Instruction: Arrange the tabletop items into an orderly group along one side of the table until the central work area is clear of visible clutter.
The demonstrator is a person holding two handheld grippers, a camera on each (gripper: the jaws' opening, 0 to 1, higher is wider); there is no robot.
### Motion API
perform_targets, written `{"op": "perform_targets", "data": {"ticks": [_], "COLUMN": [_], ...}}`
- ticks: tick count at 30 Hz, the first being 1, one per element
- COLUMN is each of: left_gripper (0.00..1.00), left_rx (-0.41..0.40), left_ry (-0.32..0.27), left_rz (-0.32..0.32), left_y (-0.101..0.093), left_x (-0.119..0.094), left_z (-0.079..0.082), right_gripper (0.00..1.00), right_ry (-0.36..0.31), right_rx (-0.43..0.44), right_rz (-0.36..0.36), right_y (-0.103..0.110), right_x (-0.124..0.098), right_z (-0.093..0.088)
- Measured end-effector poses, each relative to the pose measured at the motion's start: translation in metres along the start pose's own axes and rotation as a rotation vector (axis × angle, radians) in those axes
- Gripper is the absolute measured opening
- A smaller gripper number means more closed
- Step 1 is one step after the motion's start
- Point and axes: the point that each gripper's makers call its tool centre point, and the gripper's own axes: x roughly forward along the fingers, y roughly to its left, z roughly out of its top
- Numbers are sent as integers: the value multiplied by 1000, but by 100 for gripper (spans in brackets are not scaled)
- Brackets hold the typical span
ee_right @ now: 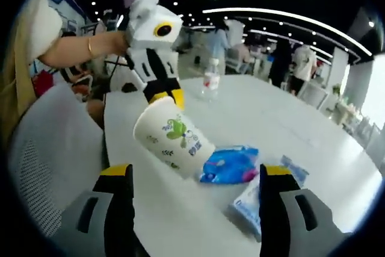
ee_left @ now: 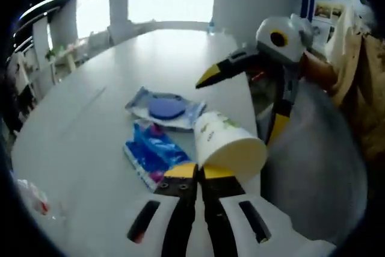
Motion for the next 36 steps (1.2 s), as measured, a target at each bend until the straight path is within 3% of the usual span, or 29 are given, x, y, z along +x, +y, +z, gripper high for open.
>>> {"op": "perform_targets", "data": {"ticks": [6,14,24,28,36], "left_gripper": [0,0,0,0,0], "left_rx": [17,24,28,31,20], "left_ry": [39,95,105,102,112], "left_rz": [-14,-32,-61,-73,-80], "left_y": [-3,-5,-14,-19,-22], "left_x": [-2,-5,-2,-1,-1], "left_z": [-5,-11,-7,-5,-2], "right_gripper": [77,75,69,61,49], "right_ry": [-19,2,23,57,84], "right_rx": [-65,-139,-205,-273,-323], "right_rz": [73,118,152,158,166], "right_y": [11,21,31,35,39], "right_x": [9,16,23,25,26], "right_z": [10,9,7,0,-5]}}
